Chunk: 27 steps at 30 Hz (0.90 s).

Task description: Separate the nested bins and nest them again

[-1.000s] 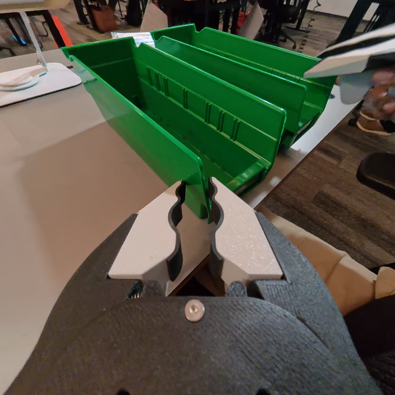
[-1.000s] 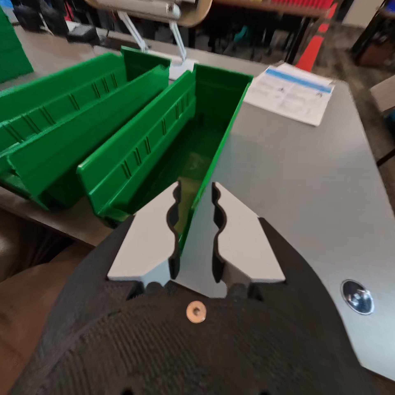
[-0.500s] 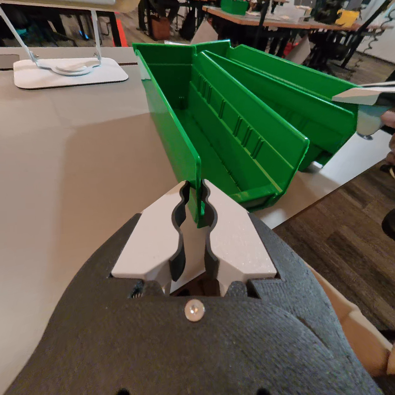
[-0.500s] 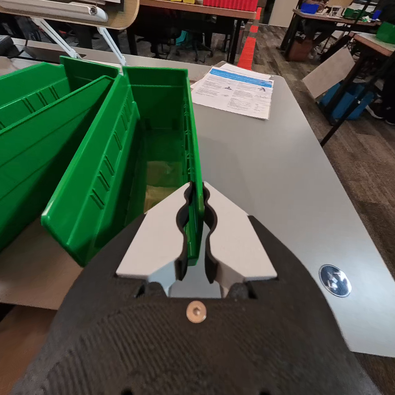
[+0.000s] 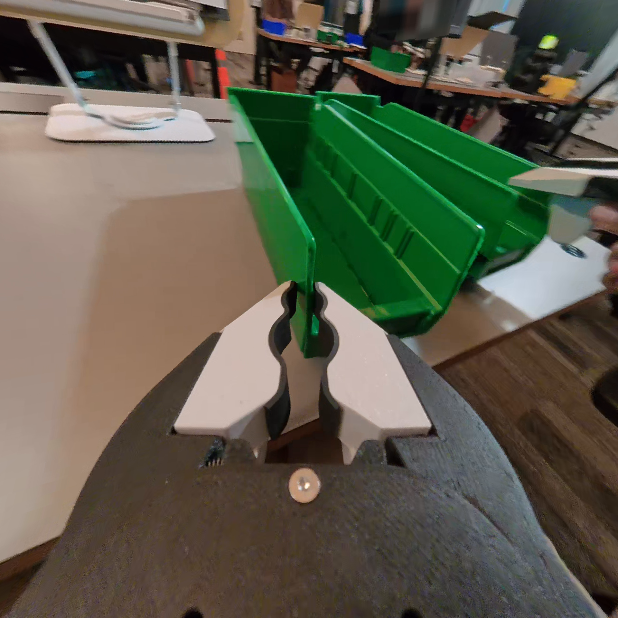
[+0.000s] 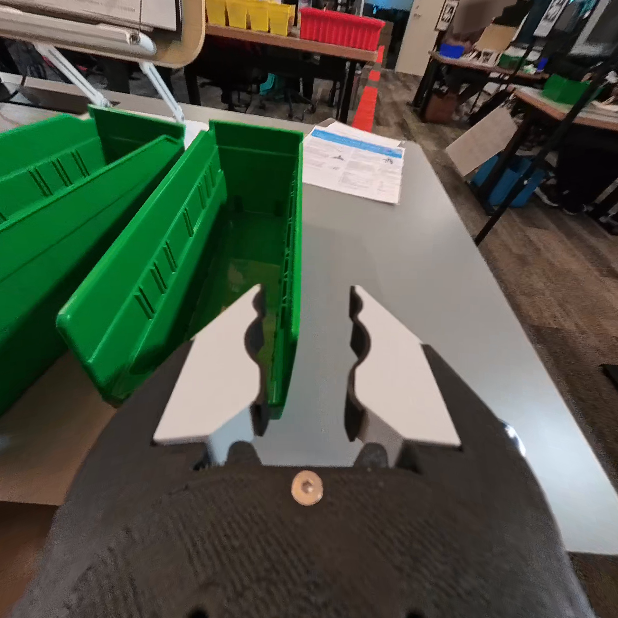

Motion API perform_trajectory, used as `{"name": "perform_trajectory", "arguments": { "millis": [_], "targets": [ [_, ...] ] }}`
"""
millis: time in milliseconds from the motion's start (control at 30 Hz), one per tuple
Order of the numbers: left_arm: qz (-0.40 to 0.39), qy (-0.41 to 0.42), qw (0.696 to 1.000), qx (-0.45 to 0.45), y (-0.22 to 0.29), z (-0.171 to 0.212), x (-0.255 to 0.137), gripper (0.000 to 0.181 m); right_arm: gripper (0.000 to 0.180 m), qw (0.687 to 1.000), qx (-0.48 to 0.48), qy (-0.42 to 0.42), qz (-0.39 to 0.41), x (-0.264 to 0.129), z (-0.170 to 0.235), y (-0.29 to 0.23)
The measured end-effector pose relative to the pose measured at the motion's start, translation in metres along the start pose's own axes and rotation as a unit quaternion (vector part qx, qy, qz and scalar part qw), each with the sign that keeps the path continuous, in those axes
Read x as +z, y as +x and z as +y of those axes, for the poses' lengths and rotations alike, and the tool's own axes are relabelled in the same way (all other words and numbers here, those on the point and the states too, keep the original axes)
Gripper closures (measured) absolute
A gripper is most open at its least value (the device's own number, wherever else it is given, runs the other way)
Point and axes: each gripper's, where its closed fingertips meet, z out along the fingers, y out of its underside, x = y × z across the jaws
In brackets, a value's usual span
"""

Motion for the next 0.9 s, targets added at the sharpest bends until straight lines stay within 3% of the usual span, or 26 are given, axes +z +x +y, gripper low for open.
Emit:
{"name": "perform_trajectory", "arguments": {
  "millis": [33,500,633,900],
  "targets": [
    [-0.019,0.003,1.000,-0.006,-0.005,-0.001,0.001,0.176,0.124,1.000,0.002,0.010,0.008,-0.003,-0.004,0.003],
    [-0.145,0.058,0.987,-0.045,-0.044,-0.005,-0.010,0.178,0.127,0.994,0.073,0.076,0.034,-0.039,-0.034,0.029],
    [-0.105,0.050,0.993,0.011,-0.020,-0.003,-0.001,0.175,0.128,0.992,0.089,0.082,0.023,-0.043,-0.038,0.027],
    [-0.065,0.030,0.997,0.006,-0.013,-0.004,0.008,0.174,0.128,0.994,0.076,0.076,0.016,-0.040,-0.036,0.018]
  ]
}}
